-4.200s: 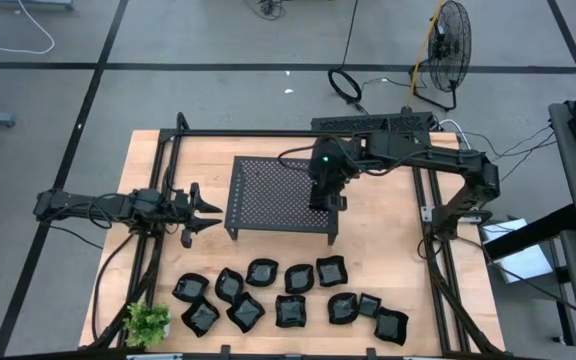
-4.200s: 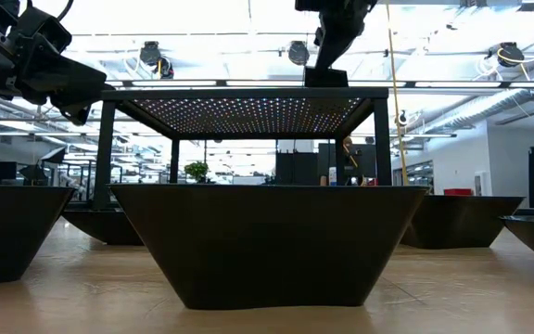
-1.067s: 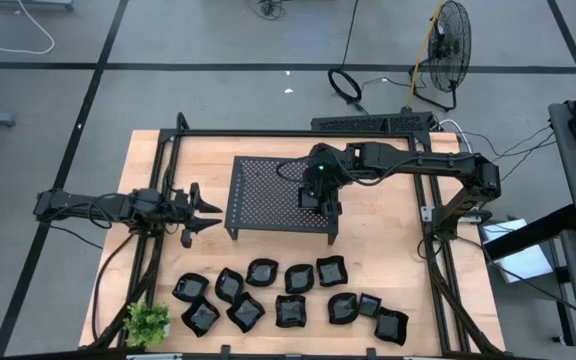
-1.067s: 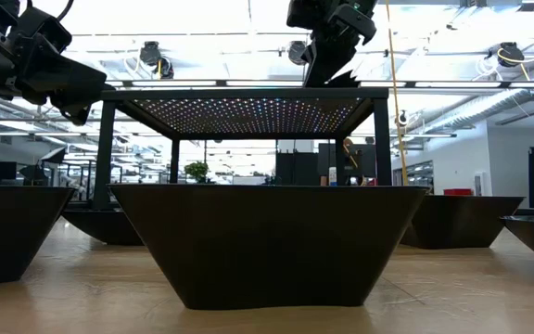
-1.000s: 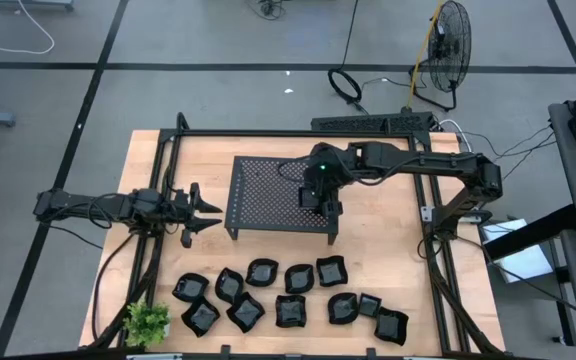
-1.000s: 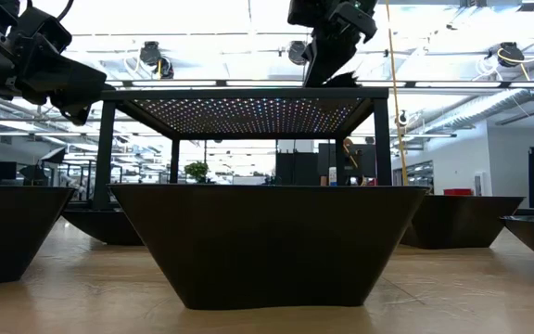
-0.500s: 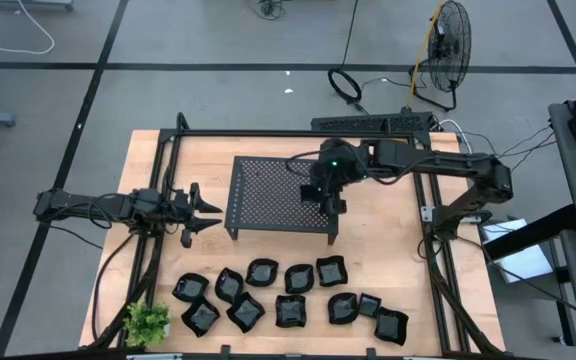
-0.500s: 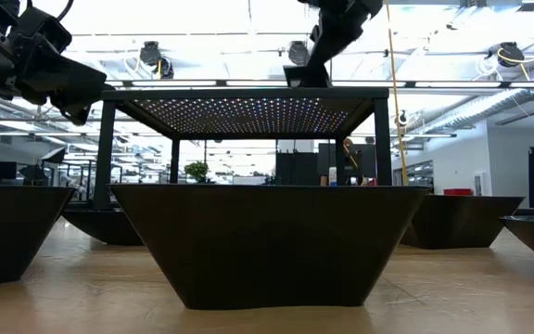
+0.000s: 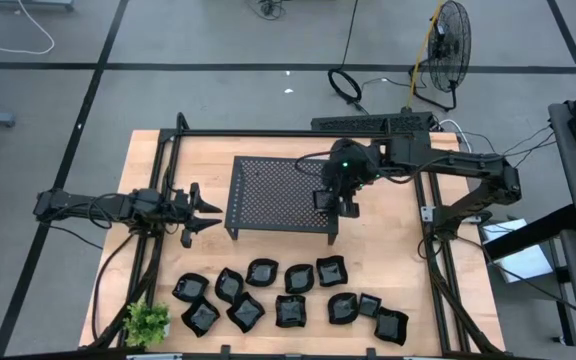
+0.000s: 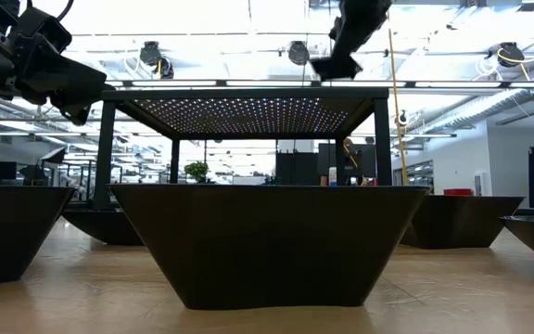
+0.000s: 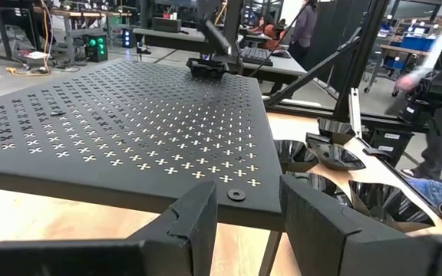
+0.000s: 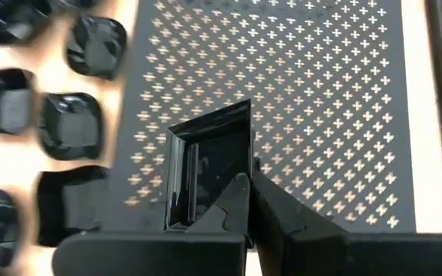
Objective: Pick & Place Mini shaped plates
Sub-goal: Adjust the square plate
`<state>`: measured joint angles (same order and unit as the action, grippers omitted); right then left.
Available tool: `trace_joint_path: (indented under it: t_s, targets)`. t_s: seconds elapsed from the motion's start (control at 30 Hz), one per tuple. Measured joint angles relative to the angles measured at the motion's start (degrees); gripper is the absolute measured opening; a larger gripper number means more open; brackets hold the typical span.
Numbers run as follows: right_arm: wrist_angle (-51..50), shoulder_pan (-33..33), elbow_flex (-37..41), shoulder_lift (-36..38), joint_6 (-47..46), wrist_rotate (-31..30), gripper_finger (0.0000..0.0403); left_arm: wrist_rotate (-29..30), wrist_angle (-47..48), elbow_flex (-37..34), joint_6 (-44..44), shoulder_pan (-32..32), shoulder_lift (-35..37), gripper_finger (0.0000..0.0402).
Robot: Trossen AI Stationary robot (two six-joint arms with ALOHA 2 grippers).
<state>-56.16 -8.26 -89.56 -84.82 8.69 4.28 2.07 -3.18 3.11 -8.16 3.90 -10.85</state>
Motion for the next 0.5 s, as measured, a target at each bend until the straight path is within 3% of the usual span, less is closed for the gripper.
trace_joint_path:
  t_s: [0.5]
  targets:
    - [-1.02,0.06,4.13,0.8,-0.53,0.32,0.0,0.0,0.0,0.0,0.0,0.0,0.0,0.0145]
